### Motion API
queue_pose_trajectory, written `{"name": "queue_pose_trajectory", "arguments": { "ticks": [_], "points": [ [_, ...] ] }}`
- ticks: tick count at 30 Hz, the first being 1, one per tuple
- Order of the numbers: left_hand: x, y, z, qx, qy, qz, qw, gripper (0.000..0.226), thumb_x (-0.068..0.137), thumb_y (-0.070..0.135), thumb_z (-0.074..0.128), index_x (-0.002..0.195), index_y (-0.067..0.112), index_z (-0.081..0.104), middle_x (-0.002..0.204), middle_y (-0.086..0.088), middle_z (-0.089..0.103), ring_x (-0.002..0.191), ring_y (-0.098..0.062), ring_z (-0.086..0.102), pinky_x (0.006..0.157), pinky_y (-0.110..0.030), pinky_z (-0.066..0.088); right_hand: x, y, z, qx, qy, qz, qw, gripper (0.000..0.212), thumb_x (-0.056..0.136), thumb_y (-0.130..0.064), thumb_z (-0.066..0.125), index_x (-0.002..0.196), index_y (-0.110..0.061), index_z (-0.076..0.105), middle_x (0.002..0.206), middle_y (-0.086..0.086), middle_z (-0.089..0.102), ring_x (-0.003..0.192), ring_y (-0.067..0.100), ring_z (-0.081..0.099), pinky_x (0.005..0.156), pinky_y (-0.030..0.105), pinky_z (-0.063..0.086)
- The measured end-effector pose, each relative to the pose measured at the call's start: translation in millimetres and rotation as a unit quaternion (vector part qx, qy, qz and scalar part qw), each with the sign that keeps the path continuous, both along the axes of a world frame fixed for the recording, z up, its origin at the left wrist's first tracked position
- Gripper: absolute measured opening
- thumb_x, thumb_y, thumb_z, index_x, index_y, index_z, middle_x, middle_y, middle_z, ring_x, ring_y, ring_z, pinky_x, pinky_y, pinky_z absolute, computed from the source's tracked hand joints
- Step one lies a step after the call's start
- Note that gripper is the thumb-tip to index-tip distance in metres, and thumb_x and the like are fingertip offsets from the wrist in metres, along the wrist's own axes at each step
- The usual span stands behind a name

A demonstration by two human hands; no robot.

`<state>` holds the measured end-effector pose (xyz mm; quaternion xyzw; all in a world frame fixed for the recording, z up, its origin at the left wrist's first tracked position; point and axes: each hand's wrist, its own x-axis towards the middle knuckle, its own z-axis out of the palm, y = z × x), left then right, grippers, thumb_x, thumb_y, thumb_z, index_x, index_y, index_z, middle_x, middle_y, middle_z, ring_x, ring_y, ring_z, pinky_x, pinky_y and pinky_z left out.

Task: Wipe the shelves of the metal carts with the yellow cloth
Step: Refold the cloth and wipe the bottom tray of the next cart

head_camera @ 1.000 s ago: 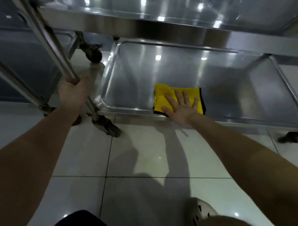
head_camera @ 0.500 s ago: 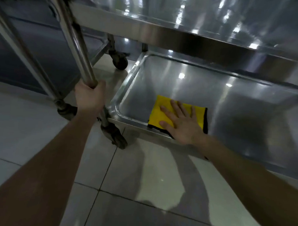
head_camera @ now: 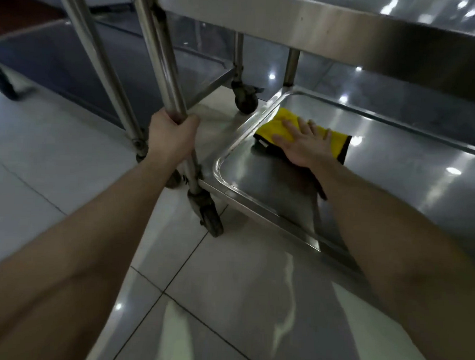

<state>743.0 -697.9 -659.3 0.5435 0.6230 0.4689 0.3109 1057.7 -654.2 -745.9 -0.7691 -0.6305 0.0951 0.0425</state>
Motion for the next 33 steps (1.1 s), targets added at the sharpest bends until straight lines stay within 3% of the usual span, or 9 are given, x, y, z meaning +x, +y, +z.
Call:
{"name": "queue_pose_trajectory", "arguments": {
  "ticks": [5,8,11,13,15,17,21,26,33],
  "points": [
    [-1,1,-2,-0.014,0.007,0.006,1.0,0.022,0.097,0.029,0.068,0.098,0.008,0.069,0.084,-0.009,0.061,0.075,-0.019,0.062,0.057,-0.023,0.049,-28,-39,-4,-0.014,0.024,0.052,0.998,0.086,0.088,-0.092,0.01,0.165,-0.056,0.003,0.179,-0.01,-0.008,0.166,0.021,-0.011,0.124,0.069,-0.013],
    [-5,0,4,-0.043,0.052,0.032,0.997,0.045,0.097,0.044,0.073,0.115,0.007,0.056,0.101,-0.003,0.065,0.096,-0.021,0.067,0.073,-0.028,0.053,-37,-103,-7,-0.009,0.015,0.123,0.992,0.084,0.087,-0.094,0.005,0.163,-0.059,0.001,0.178,-0.015,-0.011,0.165,0.017,-0.012,0.126,0.066,-0.014],
    [2,-24,12,-0.059,0.102,0.112,0.987,0.073,0.082,0.064,0.079,0.126,0.011,0.055,0.123,-0.007,0.067,0.115,-0.028,0.068,0.095,-0.044,0.058,-29,-157,-7,-0.003,0.013,0.13,0.991,0.08,0.091,-0.091,0.008,0.164,-0.059,0.004,0.179,-0.015,-0.007,0.165,0.015,-0.009,0.128,0.065,-0.01],
    [28,-62,8,0.005,0.1,0.125,0.987,0.056,0.085,0.059,0.078,0.112,0.016,0.054,0.114,-0.005,0.065,0.107,-0.029,0.066,0.091,-0.044,0.055,-21,-177,-2,-0.003,0.012,0.116,0.993,0.075,0.096,-0.087,0.015,0.165,-0.057,0.007,0.179,-0.014,-0.005,0.165,0.015,-0.008,0.128,0.064,-0.009],
    [69,-99,-11,0.081,0.147,0.002,0.986,0.033,0.099,0.04,0.072,0.105,0.012,0.056,0.105,-0.012,0.062,0.102,-0.036,0.06,0.089,-0.05,0.049,-14,-191,1,0.003,0.016,0.102,0.995,0.072,0.1,-0.083,0.021,0.166,-0.056,0.009,0.179,-0.014,-0.004,0.165,0.014,-0.008,0.129,0.063,-0.009],
    [108,-120,-35,0.1,0.228,-0.14,0.958,0.022,0.11,0.023,0.058,0.116,0.003,0.065,0.115,-0.021,0.065,0.111,-0.042,0.06,0.097,-0.053,0.045,-4,-204,2,-0.003,0.023,0.096,0.995,0.072,0.1,-0.083,0.023,0.166,-0.056,0.01,0.179,-0.014,-0.006,0.165,0.014,-0.009,0.129,0.062,-0.01],
    [153,-120,-54,0.027,0.401,-0.259,0.878,0.06,0.115,0.039,0.016,0.16,0.013,0.046,0.157,-0.016,0.051,0.14,-0.038,0.048,0.117,-0.047,0.035,41,-235,0,0.009,0.019,0.074,0.997,0.074,0.099,-0.084,0.024,0.166,-0.056,0.01,0.178,-0.018,-0.005,0.165,0.011,-0.009,0.13,0.058,-0.009],
    [172,-115,-67,0.009,0.456,-0.287,0.842,0.055,0.105,0.061,0.049,0.149,0.03,0.057,0.155,-0.009,0.052,0.143,-0.037,0.043,0.119,-0.049,0.039,132,-241,0,0.011,0.004,0.001,1.0,0.078,0.095,-0.089,0.022,0.165,-0.057,0.01,0.178,-0.02,-0.001,0.165,0.009,-0.006,0.131,0.056,-0.005],
    [176,-116,-70,0.014,0.523,-0.278,0.806,0.081,0.091,0.082,0.041,0.157,0.036,0.045,0.162,-0.006,0.046,0.145,-0.037,0.04,0.118,-0.051,0.039,203,-149,-1,-0.005,-0.027,-0.161,0.987,0.083,0.094,-0.089,0.015,0.168,-0.051,0.009,0.181,-0.003,-0.002,0.166,0.027,-0.005,0.125,0.071,-0.004]
  ]
}}
